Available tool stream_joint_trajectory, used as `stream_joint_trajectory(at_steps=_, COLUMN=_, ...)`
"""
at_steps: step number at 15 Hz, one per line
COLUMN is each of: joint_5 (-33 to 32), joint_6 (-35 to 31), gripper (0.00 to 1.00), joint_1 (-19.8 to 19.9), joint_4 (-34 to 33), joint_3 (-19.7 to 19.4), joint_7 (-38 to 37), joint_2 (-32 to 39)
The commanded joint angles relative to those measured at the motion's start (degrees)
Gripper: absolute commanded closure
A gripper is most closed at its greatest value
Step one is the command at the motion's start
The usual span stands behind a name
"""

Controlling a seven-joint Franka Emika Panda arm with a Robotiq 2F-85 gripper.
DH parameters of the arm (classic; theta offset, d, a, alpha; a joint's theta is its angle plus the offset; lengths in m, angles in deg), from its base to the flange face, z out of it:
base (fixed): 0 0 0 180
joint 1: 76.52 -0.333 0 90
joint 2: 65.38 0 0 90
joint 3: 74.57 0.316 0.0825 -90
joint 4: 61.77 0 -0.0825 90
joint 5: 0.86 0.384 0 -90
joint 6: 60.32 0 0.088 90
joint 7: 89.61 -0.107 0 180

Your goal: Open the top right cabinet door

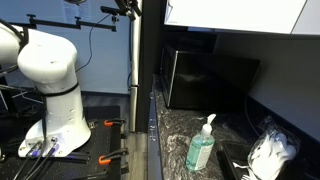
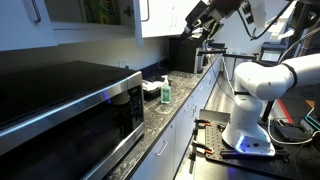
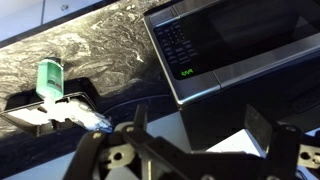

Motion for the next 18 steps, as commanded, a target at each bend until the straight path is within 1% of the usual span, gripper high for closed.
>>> stream_joint_trajectory(at_steps=1, joint_5=2.08, joint_6=5.60, gripper=0.00, joint_1=0.71, joint_4=2.24, joint_3=-0.97, joint_7=-0.50, joint_2=-6.81)
stream_joint_trajectory(at_steps=3, joint_5=2.77, joint_6=6.75, gripper=0.00, joint_1=1.86, joint_4=3.63, joint_3=-2.79, joint_7=-0.30, joint_2=-9.19)
stream_joint_trajectory(at_steps=5, joint_5=3.10, joint_6=6.51, gripper=0.00, joint_1=3.54, joint_4=4.94, joint_3=-5.30, joint_7=0.18, joint_2=-10.86)
stream_joint_trajectory(at_steps=6, joint_5=0.14, joint_6=5.07, gripper=0.00, joint_1=1.51, joint_4=4.82, joint_3=-7.41, joint_7=-2.59, joint_2=-8.72)
stream_joint_trajectory(at_steps=9, joint_5=0.42, joint_6=4.89, gripper=0.00, joint_1=4.02, joint_4=5.81, joint_3=-11.12, joint_7=-3.05, joint_2=-9.17)
stream_joint_trajectory(at_steps=10, joint_5=0.18, joint_6=5.03, gripper=0.00, joint_1=4.23, joint_4=5.90, joint_3=-12.45, joint_7=-3.28, joint_2=-9.08)
stream_joint_trajectory(at_steps=14, joint_5=0.60, joint_6=4.72, gripper=0.00, joint_1=6.85, joint_4=7.01, joint_3=-14.89, joint_7=-3.63, joint_2=-8.93)
stream_joint_trajectory(at_steps=15, joint_5=2.95, joint_6=5.08, gripper=0.00, joint_1=9.93, joint_4=7.00, joint_3=-14.45, joint_7=-1.27, joint_2=-9.01)
stream_joint_trajectory(at_steps=18, joint_5=3.29, joint_6=5.09, gripper=0.00, joint_1=12.92, joint_4=7.09, joint_3=-14.53, joint_7=-1.53, joint_2=-8.46)
